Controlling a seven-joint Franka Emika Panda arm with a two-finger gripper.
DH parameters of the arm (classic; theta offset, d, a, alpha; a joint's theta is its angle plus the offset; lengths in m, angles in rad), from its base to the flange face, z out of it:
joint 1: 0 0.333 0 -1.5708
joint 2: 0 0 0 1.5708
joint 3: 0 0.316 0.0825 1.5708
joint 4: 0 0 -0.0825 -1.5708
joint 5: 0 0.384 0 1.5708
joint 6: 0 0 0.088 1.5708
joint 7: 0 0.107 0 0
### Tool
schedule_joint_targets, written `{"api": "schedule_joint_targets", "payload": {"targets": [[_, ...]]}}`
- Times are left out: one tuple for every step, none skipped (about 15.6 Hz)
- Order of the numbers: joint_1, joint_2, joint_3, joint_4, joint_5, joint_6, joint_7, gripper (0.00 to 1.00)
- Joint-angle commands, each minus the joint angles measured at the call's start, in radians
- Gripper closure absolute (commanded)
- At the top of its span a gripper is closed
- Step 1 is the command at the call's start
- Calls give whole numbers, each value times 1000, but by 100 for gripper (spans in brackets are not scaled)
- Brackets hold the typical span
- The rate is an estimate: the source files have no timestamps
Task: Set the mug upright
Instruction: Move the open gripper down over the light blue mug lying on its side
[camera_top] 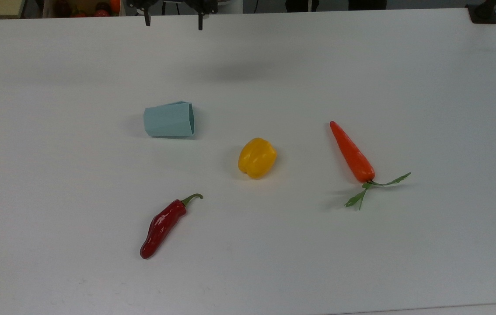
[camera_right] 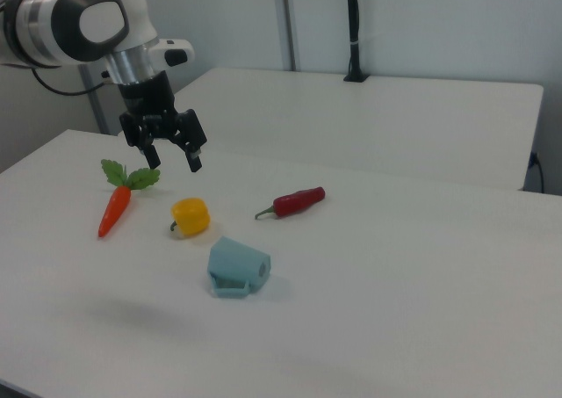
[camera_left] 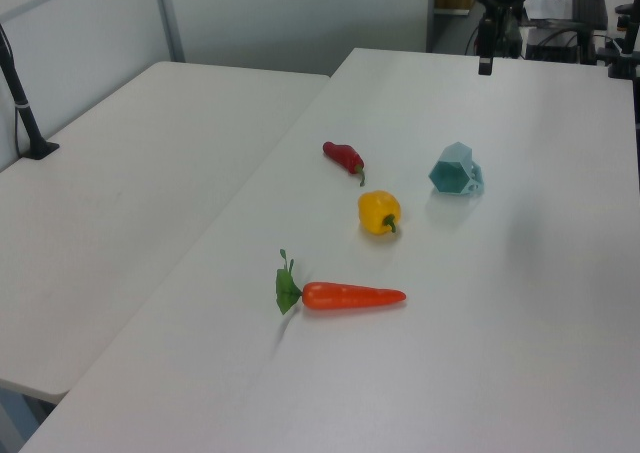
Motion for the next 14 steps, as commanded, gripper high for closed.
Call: {"api": "schedule_joint_targets", "payload": {"targets": [[12, 36, 72, -8, -140, 43, 146, 0], [12, 52, 86, -20, -166, 63, 177, 0], [13, 67, 98, -29, -199, 83, 208, 0], [16, 82, 115, -41, -237, 100, 243, 0], [27, 98, 123, -55, -278, 117, 280, 0], [38, 113, 123, -74, -306, 132, 324, 0], [42, 133, 123, -87, -328, 151, 373, 0], [49, 145, 123, -94, -348, 168, 415, 0], [52, 161, 123, -104, -367, 180, 445, 0], [55, 173, 123, -108, -383, 188, 468, 0], [55, 184, 124, -108, -398, 192, 485, 0], [56, 201, 123, -109, -415, 195, 501, 0], [62, 216, 124, -115, -435, 200, 525, 0], [72, 227, 123, -130, -467, 212, 550, 0]]}}
